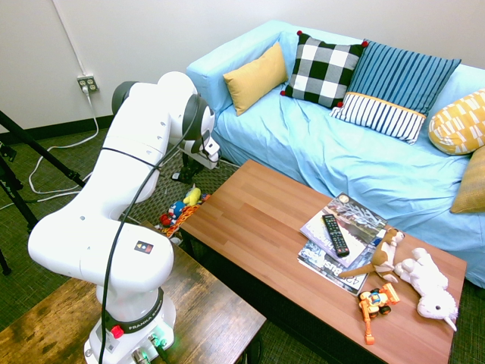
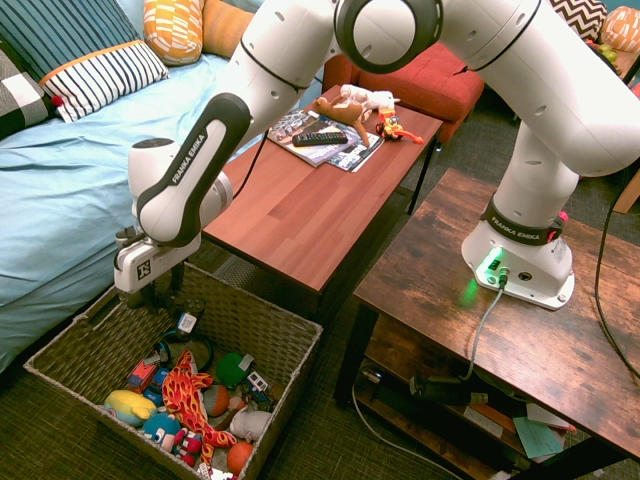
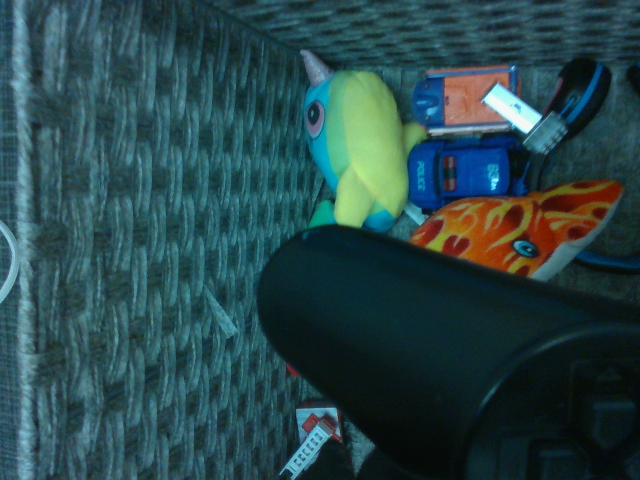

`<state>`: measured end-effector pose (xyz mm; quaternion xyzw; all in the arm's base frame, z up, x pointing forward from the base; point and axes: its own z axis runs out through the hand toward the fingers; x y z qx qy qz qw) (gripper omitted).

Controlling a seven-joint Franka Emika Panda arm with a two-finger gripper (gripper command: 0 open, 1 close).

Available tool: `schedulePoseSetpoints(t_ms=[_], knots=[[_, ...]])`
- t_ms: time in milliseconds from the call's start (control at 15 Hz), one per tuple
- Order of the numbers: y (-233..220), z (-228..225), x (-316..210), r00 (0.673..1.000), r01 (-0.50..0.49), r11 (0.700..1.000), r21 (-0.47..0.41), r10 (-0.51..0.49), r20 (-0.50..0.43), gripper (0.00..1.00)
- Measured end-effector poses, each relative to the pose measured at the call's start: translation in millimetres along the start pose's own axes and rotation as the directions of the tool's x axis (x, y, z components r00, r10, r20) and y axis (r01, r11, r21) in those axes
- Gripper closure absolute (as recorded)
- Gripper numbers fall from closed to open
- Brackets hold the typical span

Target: Put the gamepad in the basket

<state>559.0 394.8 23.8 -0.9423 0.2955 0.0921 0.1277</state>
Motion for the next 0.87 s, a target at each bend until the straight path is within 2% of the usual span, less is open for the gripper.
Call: schedulePoseSetpoints(t_ms=[133,200,867], knots=[[-2,19,-3,1.000,0.003,1.000,-0.007,-0.002,0.030,1.00],[-3,26,-4,0.999,0.003,1.000,-0.015,-0.003,0.041,0.00],[-13,41,6,0.996,0.017,0.999,-0.042,-0.014,0.088,0.00]])
